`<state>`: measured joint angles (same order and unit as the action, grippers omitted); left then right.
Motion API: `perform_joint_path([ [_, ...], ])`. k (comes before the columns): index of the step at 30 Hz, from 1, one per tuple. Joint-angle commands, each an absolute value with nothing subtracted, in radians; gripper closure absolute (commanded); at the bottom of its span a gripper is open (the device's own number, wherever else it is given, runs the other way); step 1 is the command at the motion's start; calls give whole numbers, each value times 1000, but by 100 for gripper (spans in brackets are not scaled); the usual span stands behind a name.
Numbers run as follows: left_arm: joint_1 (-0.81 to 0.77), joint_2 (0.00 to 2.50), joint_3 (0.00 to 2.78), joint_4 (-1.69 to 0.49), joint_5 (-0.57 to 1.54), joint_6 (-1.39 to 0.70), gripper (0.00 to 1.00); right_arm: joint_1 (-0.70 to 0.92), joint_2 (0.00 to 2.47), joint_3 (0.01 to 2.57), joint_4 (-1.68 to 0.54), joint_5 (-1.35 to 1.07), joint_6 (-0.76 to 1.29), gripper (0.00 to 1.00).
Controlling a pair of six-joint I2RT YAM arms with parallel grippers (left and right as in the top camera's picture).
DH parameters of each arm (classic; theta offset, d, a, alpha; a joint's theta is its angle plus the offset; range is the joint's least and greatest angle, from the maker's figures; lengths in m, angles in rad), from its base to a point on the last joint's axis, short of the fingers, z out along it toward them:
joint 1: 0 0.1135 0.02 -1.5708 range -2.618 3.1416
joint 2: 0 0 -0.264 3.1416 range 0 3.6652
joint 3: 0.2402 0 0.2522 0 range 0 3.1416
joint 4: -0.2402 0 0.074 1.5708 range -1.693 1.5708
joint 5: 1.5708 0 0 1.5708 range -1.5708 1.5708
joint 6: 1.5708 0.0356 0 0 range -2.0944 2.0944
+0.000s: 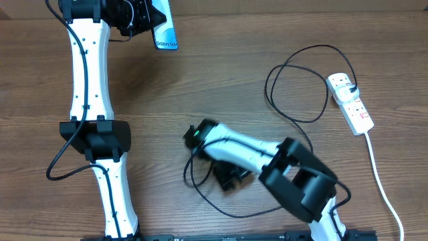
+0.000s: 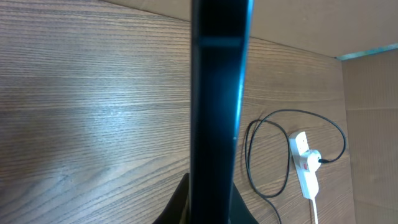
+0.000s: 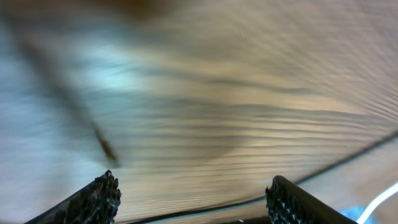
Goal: Plug charger to phone and switch on socket
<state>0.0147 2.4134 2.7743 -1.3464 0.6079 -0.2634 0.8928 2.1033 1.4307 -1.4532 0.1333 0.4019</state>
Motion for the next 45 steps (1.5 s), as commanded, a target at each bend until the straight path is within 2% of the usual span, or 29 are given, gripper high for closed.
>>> perform_joint_path([
  [1,14,2380,2796,-1341,617,-266,96,838,2104,1473,-1475,160,442,24],
  [5,13,2380,2796,-1347,617,-266,96,817,2102,1570,-1496,79,402,27],
  [10,13,2380,2796,-1351,617,-266,96,879,2102,1687,-1458,-122,271,27],
  [13,13,2380,2796,-1357,617,-266,96,974,2103,1685,-1429,-113,258,26],
  [18,13,2380,2796,-1358,617,-266,96,1110,2104,1642,-1368,-29,283,12],
  [23,13,2380,2796,-1361,617,-265,96,1163,2104,1575,-1311,12,330,12],
  [29,13,2380,2796,-1372,617,-265,96,1148,2104,1473,-1282,9,334,18],
  [36,13,2380,2796,-1380,617,-261,96,1086,2104,1367,-1266,35,371,21],
  [45,13,2380,2796,-1380,617,-261,96,858,2104,1362,-1364,85,514,23],
])
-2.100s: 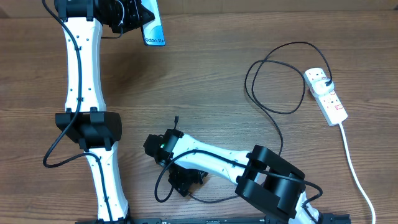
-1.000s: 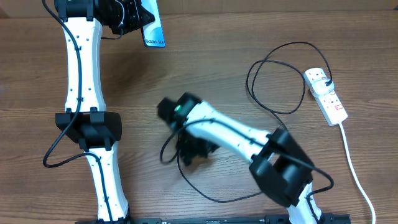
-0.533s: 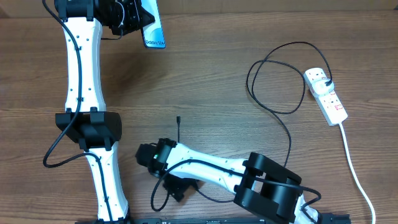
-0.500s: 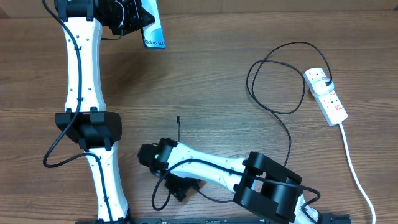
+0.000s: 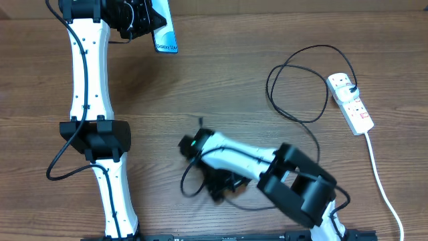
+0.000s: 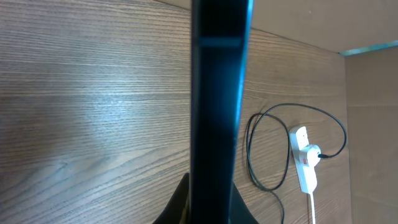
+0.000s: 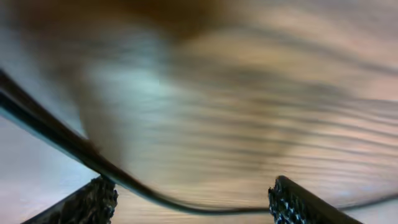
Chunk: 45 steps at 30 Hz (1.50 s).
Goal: Plug charger to phone and switch on socket
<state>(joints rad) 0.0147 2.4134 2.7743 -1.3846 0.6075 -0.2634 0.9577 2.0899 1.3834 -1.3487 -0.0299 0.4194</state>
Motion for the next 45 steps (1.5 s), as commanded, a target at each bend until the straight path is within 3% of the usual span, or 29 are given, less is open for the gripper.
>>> perform_joint_path([
  [1,13,2380,2796,-1380,617,-261,96,828,2104,1362,-1376,91,529,23],
  [10,13,2380,2796,-1380,617,-262,96,613,2104,1362,-1513,105,562,22],
  [21,14,2380,2796,-1374,617,-262,96,601,1974,1378,-1612,104,682,21],
  [27,13,2380,2796,-1361,618,-262,96,531,1913,1528,-1511,76,682,21],
  [30,13,2380,2796,-1361,619,-262,96,440,1913,1634,-1349,41,687,23],
  [34,13,2380,2796,-1366,622,-262,96,360,1927,1637,-1180,46,790,35],
  [45,13,2380,2796,-1376,621,-262,96,327,2094,1637,-1042,79,912,43],
])
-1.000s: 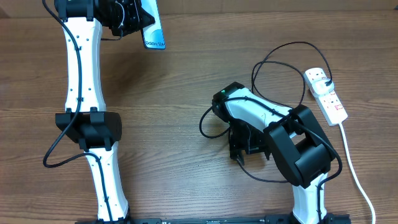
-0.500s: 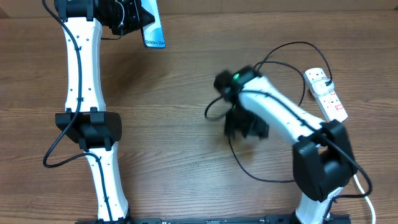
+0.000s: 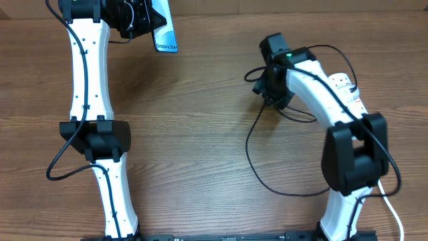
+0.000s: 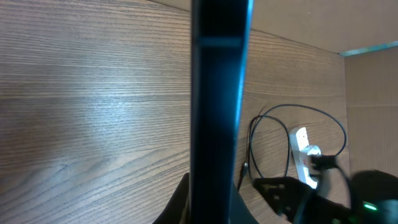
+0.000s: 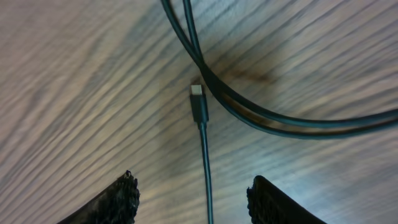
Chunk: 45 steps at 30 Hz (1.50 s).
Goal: Plug charger to phone and switch on socket
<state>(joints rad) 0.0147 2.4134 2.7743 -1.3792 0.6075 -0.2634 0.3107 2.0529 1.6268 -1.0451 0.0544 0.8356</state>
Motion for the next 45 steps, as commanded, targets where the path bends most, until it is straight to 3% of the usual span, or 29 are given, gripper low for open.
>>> perform_joint_path([
  [1,13,2380,2796,-1376,621,-262,96,327,2104,1637,-1042,93,930,42],
  [22,13,2380,2796,-1377,621,-262,96,326,2244,1637,-965,164,957,50],
  [27,13,2380,2796,-1377,621,-262,96,326,2246,1637,-959,144,957,57],
  [32,13,2380,2796,-1377,620,-262,96,326,2246,1637,-967,85,953,58],
  [45,13,2380,2796,-1378,621,-263,96,326,2246,1637,-989,66,908,71],
])
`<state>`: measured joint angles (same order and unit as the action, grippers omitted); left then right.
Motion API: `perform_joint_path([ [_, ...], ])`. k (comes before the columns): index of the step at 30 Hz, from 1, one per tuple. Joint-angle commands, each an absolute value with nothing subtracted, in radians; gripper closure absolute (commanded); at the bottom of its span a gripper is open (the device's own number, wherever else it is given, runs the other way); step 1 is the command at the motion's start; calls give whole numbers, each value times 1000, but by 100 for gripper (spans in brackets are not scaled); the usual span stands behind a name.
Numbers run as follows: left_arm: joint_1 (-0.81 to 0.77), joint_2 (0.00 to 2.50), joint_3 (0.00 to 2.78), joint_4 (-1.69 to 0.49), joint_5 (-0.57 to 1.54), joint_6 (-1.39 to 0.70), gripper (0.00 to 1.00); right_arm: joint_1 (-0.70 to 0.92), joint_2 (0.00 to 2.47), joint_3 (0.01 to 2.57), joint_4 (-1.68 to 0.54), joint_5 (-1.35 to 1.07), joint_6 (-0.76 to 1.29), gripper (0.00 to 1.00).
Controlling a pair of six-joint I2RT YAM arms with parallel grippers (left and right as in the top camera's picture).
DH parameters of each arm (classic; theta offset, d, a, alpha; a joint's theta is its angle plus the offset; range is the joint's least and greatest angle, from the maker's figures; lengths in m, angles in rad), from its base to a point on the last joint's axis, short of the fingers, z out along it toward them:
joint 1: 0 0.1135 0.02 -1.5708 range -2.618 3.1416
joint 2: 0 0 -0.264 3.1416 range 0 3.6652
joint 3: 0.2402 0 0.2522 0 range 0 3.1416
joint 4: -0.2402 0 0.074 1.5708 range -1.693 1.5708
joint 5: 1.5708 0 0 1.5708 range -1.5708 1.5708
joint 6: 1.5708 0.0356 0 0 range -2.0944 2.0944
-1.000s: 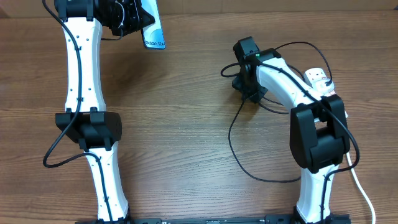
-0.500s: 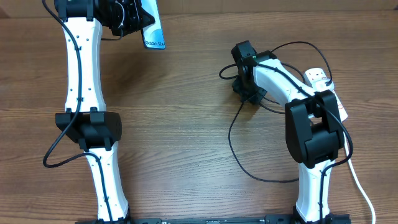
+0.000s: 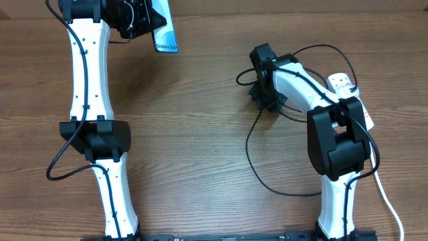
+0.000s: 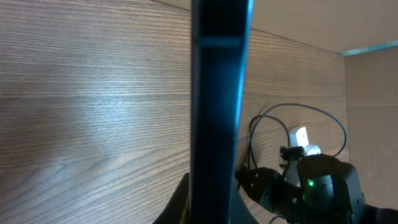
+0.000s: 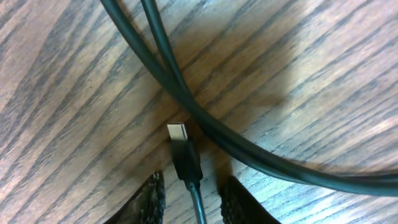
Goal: Plug charger to phone and switch on socket
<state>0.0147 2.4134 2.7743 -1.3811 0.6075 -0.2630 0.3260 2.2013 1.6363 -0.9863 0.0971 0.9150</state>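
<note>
My left gripper (image 3: 144,20) is shut on the blue phone (image 3: 165,30) and holds it up at the table's far left. In the left wrist view the phone (image 4: 221,93) stands edge-on between my left gripper (image 4: 211,205). The black charger cable (image 3: 251,150) loops across the right side to the white socket strip (image 3: 353,102). Its USB-C plug (image 5: 183,149) lies flat on the wood. My right gripper (image 5: 194,180) is open and low over it, one finger (image 5: 154,198) on each side of the plug, small gaps left. In the overhead view my right gripper (image 3: 266,102) covers the plug.
The charger's adapter (image 3: 344,84) sits in the socket strip, whose white lead (image 3: 381,181) runs to the front right. Two strands of the black cable (image 5: 205,118) cross just beyond the plug. A cardboard wall (image 4: 373,124) borders the table's far side.
My right gripper has dropped closer to the USB-C plug and shifted slightly left. Its fingers have narrowed from wide apart to just either side of the plug. The left arm and phone are unmoved.
My right gripper was first low over the middle front of the table by the cable loop, open, and stayed there a moment later. Then it hung open above the cable's plug end near the socket strip. Now it straddles the plug. The left gripper held the phone throughout.
</note>
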Motion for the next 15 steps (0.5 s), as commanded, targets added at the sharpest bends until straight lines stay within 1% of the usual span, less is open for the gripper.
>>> perform_joint_path([
  [1,13,2380,2796,-1378,621,-263,96,326,2246,1637,-989,67,908,71],
  [4,13,2380,2796,-1382,621,-262,96,326,2246,1637,-983,86,908,71],
  [5,13,2380,2796,-1383,621,-262,96,326,2246,1637,-980,92,908,72],
  [6,13,2380,2796,-1383,621,-262,96,325,2246,1637,-978,96,908,76],
  [7,13,2380,2796,-1384,621,-263,96,324,2246,1637,-976,96,908,78],
  [14,13,2380,2796,-1384,621,-262,96,324,2246,1637,-971,123,907,81],
  [15,13,2380,2796,-1384,621,-263,96,324,2246,1637,-970,123,907,83],
])
